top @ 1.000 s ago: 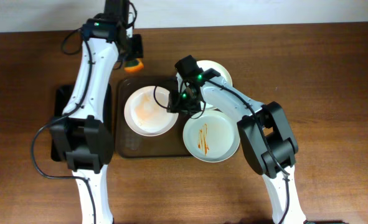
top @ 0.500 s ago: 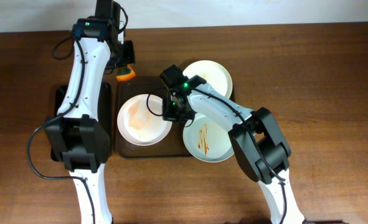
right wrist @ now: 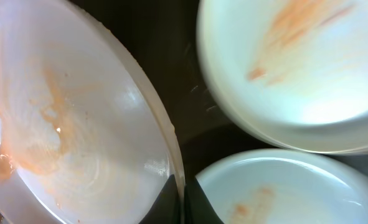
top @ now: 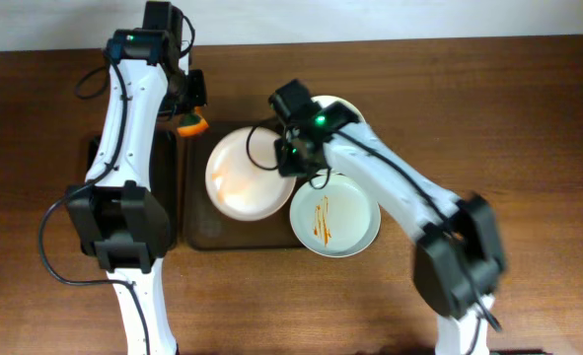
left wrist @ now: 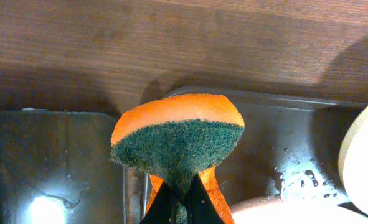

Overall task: Clean dirty plates on tray and stack at the side
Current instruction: 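Lift the cleaned plate with right gripper and carry it right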

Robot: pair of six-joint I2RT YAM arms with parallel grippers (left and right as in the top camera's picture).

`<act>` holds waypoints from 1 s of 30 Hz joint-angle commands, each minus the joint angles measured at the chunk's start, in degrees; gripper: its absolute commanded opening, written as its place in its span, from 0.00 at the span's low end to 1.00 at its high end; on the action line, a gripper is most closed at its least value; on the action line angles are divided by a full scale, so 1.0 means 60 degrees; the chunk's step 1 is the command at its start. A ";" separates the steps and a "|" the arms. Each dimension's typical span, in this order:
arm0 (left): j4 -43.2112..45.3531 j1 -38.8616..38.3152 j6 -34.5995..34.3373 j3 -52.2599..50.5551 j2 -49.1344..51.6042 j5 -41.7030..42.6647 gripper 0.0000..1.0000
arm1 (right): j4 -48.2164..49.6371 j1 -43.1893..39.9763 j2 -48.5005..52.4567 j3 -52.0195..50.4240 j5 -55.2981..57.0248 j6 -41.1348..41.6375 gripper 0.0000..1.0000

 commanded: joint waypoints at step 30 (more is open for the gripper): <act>0.0113 0.0714 -0.0018 0.0040 -0.0091 0.0073 0.00 | -0.0135 0.4353 -0.1315 0.0131 1.1322 -0.0696 0.04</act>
